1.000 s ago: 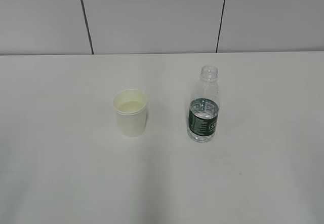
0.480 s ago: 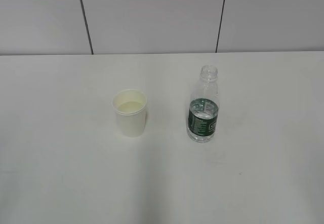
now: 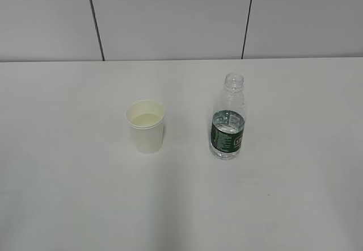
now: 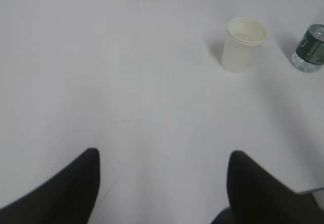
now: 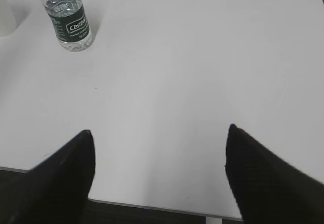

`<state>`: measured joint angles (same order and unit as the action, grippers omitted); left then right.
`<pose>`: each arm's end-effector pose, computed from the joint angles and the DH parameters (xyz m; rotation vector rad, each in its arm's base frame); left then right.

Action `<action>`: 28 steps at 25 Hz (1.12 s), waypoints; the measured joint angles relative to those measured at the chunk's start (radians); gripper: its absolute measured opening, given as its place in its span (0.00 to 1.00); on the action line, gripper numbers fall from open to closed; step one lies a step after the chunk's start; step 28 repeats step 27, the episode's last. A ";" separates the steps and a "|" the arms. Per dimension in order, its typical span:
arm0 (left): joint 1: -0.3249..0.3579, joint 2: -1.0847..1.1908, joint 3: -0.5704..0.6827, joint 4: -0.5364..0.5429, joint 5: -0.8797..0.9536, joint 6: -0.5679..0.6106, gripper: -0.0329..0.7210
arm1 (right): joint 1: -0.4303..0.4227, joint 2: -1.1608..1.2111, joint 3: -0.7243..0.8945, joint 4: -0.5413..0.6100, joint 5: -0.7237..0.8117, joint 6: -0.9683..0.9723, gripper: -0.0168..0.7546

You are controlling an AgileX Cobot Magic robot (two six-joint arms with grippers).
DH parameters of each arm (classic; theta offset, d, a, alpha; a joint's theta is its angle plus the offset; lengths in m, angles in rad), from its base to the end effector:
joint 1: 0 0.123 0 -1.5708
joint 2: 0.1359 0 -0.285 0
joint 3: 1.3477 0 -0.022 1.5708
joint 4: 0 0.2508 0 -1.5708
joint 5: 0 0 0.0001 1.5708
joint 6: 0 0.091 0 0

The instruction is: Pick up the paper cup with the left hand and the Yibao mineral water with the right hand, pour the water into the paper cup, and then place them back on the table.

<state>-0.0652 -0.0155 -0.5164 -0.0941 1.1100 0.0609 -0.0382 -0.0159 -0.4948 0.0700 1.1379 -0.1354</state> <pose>-0.0119 -0.0069 0.2780 0.1387 2.0554 -0.1154 -0.0099 0.0062 0.2698 -0.1094 2.1059 -0.0193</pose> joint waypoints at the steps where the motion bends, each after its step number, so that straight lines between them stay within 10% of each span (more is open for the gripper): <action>1: 0.000 0.000 0.000 0.000 0.000 0.000 0.73 | 0.000 0.000 0.000 0.000 0.000 0.000 0.79; 28: 0.000 -0.002 0.000 0.000 0.000 0.001 0.73 | 0.000 0.000 0.000 0.000 0.000 0.000 0.79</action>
